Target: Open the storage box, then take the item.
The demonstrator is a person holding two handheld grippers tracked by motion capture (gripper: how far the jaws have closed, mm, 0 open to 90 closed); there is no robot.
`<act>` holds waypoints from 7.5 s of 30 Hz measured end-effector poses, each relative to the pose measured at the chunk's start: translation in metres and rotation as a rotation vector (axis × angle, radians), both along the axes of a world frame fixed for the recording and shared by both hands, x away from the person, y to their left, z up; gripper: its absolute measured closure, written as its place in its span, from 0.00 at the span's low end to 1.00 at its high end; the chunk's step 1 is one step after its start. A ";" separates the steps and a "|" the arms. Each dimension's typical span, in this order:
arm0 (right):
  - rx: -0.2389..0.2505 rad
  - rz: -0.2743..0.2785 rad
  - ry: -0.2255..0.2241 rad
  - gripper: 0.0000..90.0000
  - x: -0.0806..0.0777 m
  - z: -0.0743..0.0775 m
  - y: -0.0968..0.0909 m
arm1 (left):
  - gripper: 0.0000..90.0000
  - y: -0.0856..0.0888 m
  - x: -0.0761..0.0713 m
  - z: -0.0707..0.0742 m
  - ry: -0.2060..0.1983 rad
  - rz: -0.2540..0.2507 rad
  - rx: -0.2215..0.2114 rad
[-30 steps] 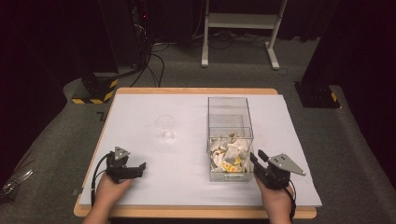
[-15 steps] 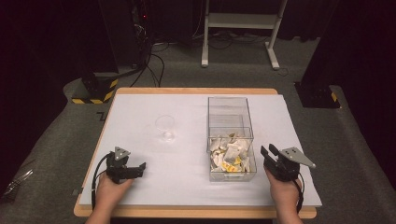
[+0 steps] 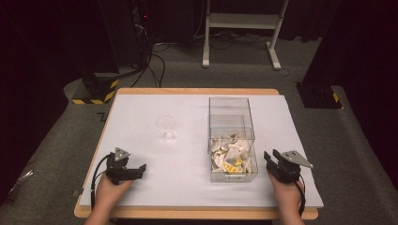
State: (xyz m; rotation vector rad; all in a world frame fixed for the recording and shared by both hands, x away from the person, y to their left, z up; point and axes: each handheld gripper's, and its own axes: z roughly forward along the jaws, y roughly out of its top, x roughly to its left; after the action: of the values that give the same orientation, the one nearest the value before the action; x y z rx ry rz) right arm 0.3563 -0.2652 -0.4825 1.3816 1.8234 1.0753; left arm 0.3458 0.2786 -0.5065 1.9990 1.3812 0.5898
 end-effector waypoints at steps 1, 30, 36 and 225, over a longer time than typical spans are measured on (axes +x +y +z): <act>-0.002 0.000 0.005 0.66 0.000 -0.001 -0.001 | 0.08 0.000 0.000 0.001 -0.005 0.000 0.001; -0.049 0.033 0.055 0.61 0.000 -0.014 0.001 | 0.08 -0.029 -0.010 0.034 -0.103 -0.142 -0.070; -0.055 0.039 0.064 0.61 0.000 -0.014 0.001 | 0.08 -0.036 -0.010 0.037 -0.106 -0.164 -0.078; -0.041 0.073 0.082 0.57 0.001 -0.016 0.000 | 1.00 -0.267 0.045 0.084 -0.065 -0.645 -0.167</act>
State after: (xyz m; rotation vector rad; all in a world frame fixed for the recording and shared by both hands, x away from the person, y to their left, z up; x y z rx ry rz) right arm 0.3569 -0.2650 -0.4983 1.3623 1.9574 1.0264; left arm 0.3903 0.0120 -0.4227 2.1037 0.6514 0.2299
